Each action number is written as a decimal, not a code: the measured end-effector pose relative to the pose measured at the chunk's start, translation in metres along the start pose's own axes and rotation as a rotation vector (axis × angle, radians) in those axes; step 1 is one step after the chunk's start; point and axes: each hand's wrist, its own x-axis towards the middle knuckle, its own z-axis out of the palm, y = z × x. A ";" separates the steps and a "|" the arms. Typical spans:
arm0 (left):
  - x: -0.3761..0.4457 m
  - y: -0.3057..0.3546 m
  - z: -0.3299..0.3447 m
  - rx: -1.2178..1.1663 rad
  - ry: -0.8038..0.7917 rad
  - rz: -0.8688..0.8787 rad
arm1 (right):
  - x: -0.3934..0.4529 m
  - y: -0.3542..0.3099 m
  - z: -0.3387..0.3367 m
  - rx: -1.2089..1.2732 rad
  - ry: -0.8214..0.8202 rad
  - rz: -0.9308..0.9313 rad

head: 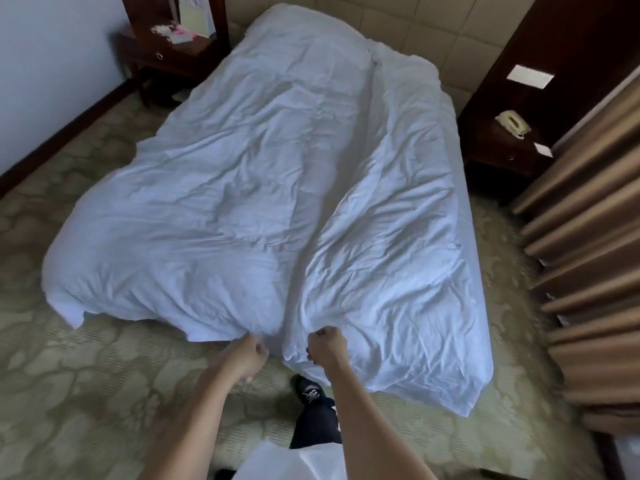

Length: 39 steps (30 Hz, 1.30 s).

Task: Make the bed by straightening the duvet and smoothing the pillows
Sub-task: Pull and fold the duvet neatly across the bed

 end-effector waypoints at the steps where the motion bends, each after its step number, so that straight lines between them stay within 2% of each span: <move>1: -0.005 -0.010 -0.004 0.000 0.001 0.001 | -0.005 0.001 0.010 -0.024 0.009 -0.004; 7: -0.025 -0.079 -0.064 -0.072 0.089 -0.023 | -0.027 -0.037 0.075 -0.184 0.013 -0.075; 14: -0.003 -0.159 -0.196 -0.159 0.293 -0.034 | 0.010 -0.174 0.176 -0.172 -0.011 -0.238; 18: 0.005 -0.223 -0.277 -0.260 0.403 -0.117 | 0.016 -0.267 0.266 -0.101 -0.148 -0.321; 22: -0.003 -0.288 -0.354 -0.379 0.524 -0.233 | 0.013 -0.352 0.352 -0.128 -0.363 -0.357; 25: 0.001 -0.317 -0.409 -0.445 0.597 -0.260 | 0.014 -0.410 0.390 -0.135 -0.413 -0.420; 30: 0.033 -0.330 -0.481 -0.508 0.612 -0.223 | 0.042 -0.480 0.417 -0.145 -0.351 -0.435; 33: 0.066 -0.345 -0.520 -0.574 0.548 -0.177 | 0.065 -0.510 0.437 -0.160 -0.286 -0.390; 39: 0.148 -0.398 -0.630 -0.518 0.414 -0.079 | 0.105 -0.584 0.505 -0.118 -0.193 -0.292</move>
